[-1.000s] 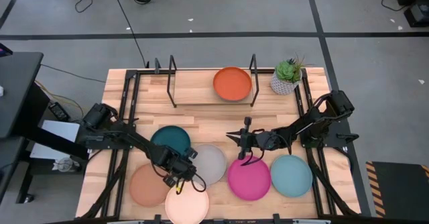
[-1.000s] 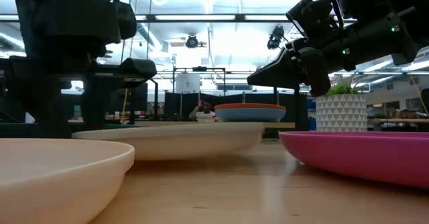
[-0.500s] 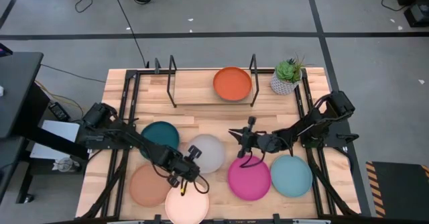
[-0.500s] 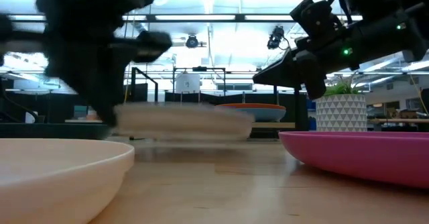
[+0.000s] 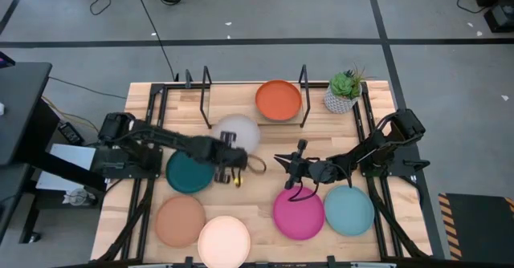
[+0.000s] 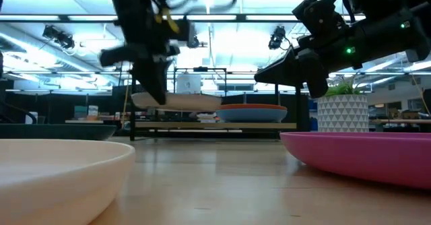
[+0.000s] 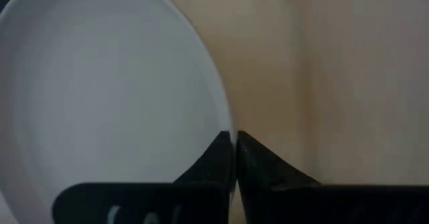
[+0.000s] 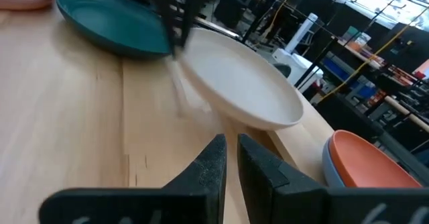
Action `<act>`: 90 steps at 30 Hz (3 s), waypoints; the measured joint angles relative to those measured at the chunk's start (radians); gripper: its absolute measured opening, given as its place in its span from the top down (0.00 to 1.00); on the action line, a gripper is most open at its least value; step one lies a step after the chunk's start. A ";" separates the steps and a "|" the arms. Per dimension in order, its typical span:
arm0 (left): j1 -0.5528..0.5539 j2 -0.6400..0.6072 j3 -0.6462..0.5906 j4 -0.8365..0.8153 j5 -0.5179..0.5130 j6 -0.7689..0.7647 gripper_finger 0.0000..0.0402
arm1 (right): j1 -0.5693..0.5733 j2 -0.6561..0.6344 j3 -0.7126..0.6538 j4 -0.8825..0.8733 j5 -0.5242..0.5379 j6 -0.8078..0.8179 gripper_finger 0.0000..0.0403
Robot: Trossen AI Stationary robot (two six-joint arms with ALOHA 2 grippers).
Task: Place and stack plates onto a shelf
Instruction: Put the gray plate on the shelf, then stack the light orange plate on top of the the gray plate on the shelf
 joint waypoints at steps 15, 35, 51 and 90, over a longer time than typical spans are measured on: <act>0.305 0.000 -0.008 0.083 0.096 0.138 0.96 | 0.004 0.000 -0.025 0.025 -0.012 0.026 0.89; 0.465 0.058 -0.008 0.234 0.239 0.229 0.95 | 0.021 0.000 -0.026 0.037 -0.011 0.019 0.89; 0.449 0.059 -0.008 0.193 0.151 0.215 0.84 | 0.021 0.000 -0.026 0.030 -0.007 0.017 0.89; -0.231 0.008 -0.009 0.166 0.528 -0.547 0.72 | 0.021 0.000 -0.026 0.021 -0.031 -0.009 0.89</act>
